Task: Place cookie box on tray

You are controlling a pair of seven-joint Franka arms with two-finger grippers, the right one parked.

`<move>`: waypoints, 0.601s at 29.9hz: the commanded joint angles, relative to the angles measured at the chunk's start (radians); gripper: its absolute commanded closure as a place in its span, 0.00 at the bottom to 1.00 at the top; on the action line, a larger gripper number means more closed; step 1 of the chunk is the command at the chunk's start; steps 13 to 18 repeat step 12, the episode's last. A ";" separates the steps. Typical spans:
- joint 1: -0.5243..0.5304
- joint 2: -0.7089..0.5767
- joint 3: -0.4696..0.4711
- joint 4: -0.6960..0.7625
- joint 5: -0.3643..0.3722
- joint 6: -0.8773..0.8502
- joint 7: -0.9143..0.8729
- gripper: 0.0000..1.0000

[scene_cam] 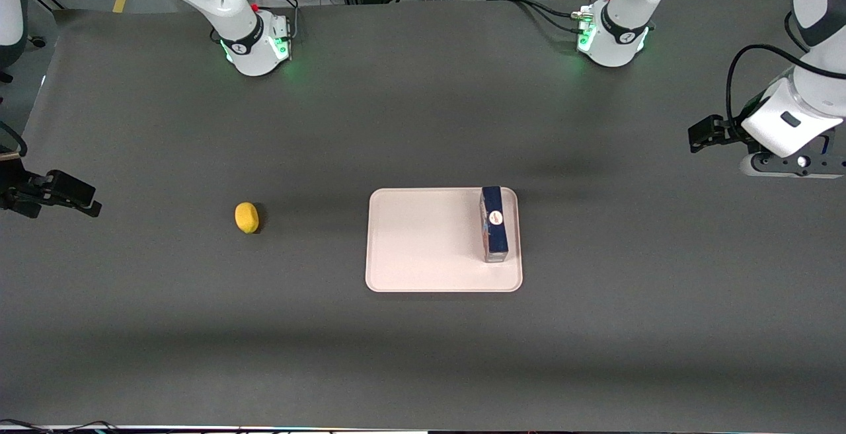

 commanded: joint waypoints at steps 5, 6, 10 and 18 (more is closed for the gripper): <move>-0.001 0.008 -0.001 0.024 -0.022 -0.005 -0.012 0.00; -0.001 0.011 -0.001 0.028 -0.022 -0.005 -0.011 0.00; 0.001 0.018 -0.002 0.031 -0.023 -0.004 -0.011 0.00; 0.001 0.020 -0.001 0.036 -0.037 -0.005 -0.011 0.00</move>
